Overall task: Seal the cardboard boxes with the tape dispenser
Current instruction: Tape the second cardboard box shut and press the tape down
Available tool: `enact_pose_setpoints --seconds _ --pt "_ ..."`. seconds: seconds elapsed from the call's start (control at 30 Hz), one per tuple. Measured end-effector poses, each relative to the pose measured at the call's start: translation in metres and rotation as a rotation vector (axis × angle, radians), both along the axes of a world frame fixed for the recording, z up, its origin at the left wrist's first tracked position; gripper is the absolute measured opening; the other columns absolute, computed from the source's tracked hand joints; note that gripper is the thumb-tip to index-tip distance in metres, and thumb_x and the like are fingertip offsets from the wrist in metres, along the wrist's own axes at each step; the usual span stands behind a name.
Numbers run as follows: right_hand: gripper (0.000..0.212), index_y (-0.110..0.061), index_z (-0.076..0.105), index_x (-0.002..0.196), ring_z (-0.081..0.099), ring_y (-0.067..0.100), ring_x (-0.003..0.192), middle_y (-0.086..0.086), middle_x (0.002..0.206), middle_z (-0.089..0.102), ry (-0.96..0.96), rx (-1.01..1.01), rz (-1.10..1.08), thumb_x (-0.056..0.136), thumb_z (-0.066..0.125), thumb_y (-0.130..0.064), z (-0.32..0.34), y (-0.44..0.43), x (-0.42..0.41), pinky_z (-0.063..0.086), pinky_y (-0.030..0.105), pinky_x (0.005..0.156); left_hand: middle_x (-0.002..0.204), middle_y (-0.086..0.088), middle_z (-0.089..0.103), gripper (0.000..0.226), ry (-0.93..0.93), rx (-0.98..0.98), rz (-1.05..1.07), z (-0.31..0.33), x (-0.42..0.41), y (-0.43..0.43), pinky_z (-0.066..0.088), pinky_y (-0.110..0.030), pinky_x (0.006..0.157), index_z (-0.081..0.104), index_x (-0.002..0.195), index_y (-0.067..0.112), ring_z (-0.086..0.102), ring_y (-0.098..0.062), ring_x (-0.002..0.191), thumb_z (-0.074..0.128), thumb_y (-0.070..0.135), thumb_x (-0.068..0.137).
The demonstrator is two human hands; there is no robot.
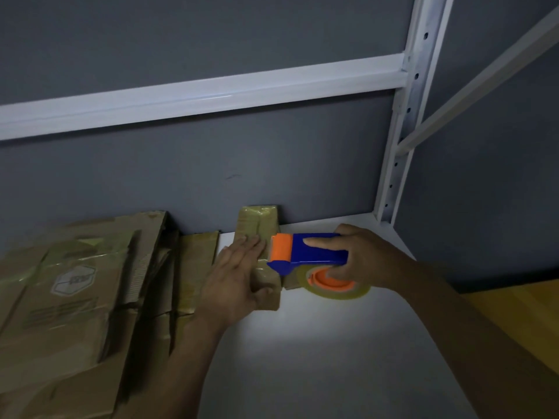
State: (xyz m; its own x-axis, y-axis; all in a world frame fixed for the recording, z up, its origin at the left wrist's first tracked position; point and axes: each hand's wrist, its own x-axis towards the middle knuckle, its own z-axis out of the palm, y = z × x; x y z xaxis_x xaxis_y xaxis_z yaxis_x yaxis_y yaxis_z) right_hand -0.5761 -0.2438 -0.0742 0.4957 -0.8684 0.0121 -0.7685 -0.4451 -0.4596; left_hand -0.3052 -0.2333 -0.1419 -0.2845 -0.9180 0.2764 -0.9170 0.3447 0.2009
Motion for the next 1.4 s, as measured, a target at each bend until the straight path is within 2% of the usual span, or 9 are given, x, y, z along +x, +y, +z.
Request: enact_pose_setpoints --seconds 0.13,0.3,0.47,0.9,0.97,1.07,1.23,1.33,1.4 --pt "0.071 -0.04 0.029 0.144 0.038 0.005 0.111 -0.011 0.119 0.035 0.011 0.059 -0.057 0.086 0.069 -0.034 -0.003 0.008 -0.032 0.037 0.013 0.08 0.158 0.009 0.022 0.102 0.045 0.007 0.013 0.0 0.001 -0.001 0.012 -0.032 0.119 0.024 0.152 0.027 0.013 -0.011 0.147 0.044 0.077 0.066" --pt "0.071 -0.043 0.023 0.147 0.035 0.003 0.108 -0.009 0.119 0.034 0.225 -0.109 -0.075 0.088 0.062 -0.045 -0.006 0.019 -0.03 0.029 0.006 0.074 0.158 0.01 0.021 0.097 0.09 0.022 0.021 0.002 -0.005 -0.001 0.014 -0.034 0.119 0.026 0.151 0.028 0.012 -0.013 0.147 0.069 0.062 0.071" --pt "0.068 -0.035 0.024 0.148 0.043 0.017 0.122 0.003 0.133 0.042 0.311 -0.262 -0.061 0.091 0.058 -0.046 -0.011 0.028 0.006 0.037 0.022 0.09 0.159 0.008 0.019 0.095 0.07 0.026 0.002 0.004 -0.006 0.001 0.011 -0.034 0.119 0.024 0.152 0.027 0.011 -0.015 0.148 0.072 0.055 0.075" --pt "0.058 -0.037 0.044 0.14 0.057 0.018 0.108 -0.003 0.126 0.06 0.149 -0.162 -0.212 0.085 0.063 -0.031 -0.005 0.026 0.014 0.041 0.023 0.081 0.161 0.006 0.014 0.094 -0.005 0.068 0.024 0.016 -0.017 0.006 0.006 -0.023 0.113 0.018 0.153 0.032 0.007 -0.017 0.149 0.071 0.054 0.078" --pt "0.058 -0.04 0.049 0.136 0.058 0.016 0.1 -0.005 0.12 0.062 0.131 -0.106 -0.224 0.081 0.066 -0.032 -0.001 0.023 0.012 0.042 0.023 0.077 0.161 0.007 0.014 0.099 -0.024 0.104 0.025 0.018 -0.016 0.009 0.005 -0.023 0.114 0.017 0.153 0.032 0.007 -0.016 0.149 0.064 0.068 0.074" --pt "0.051 -0.049 0.058 0.119 0.061 0.015 0.094 -0.012 0.109 0.064 -0.051 0.148 -0.319 0.072 0.073 -0.035 -0.003 0.018 -0.011 0.05 0.029 0.078 0.159 0.008 0.021 0.118 0.013 0.154 0.03 0.026 -0.016 0.012 0.002 -0.02 0.111 0.026 0.151 0.03 0.016 -0.013 0.147 0.023 0.099 0.056" --pt "0.025 -0.022 0.071 0.092 0.067 0.021 0.086 0.004 0.09 0.071 -0.416 0.49 -0.413 0.07 0.081 -0.019 -0.013 0.026 -0.041 0.055 0.033 0.078 0.145 0.002 0.049 0.065 0.08 0.002 0.127 0.047 -0.017 0.001 0.031 -0.031 0.105 0.043 0.145 0.029 0.043 -0.02 0.129 0.023 0.065 0.094" --pt "0.014 -0.024 0.07 0.083 0.066 0.017 0.082 0.001 0.084 0.071 -0.419 0.485 -0.423 0.073 0.08 -0.025 -0.018 0.026 -0.044 0.052 0.028 0.074 0.158 0.004 0.028 0.08 -0.067 0.037 0.078 0.033 -0.013 -0.015 0.018 -0.038 0.117 0.03 0.151 0.028 0.021 -0.022 0.145 -0.003 0.069 0.091" --pt "0.026 -0.015 0.071 0.08 0.066 0.018 0.079 0.004 0.079 0.069 -0.298 0.381 -0.418 0.072 0.074 -0.039 -0.024 0.022 -0.04 0.05 0.028 0.072 0.162 0.007 0.011 0.094 -0.026 0.102 0.034 0.019 -0.009 -0.025 0.002 -0.039 0.122 0.019 0.153 0.026 -0.002 -0.016 0.15 -0.016 0.076 0.081"
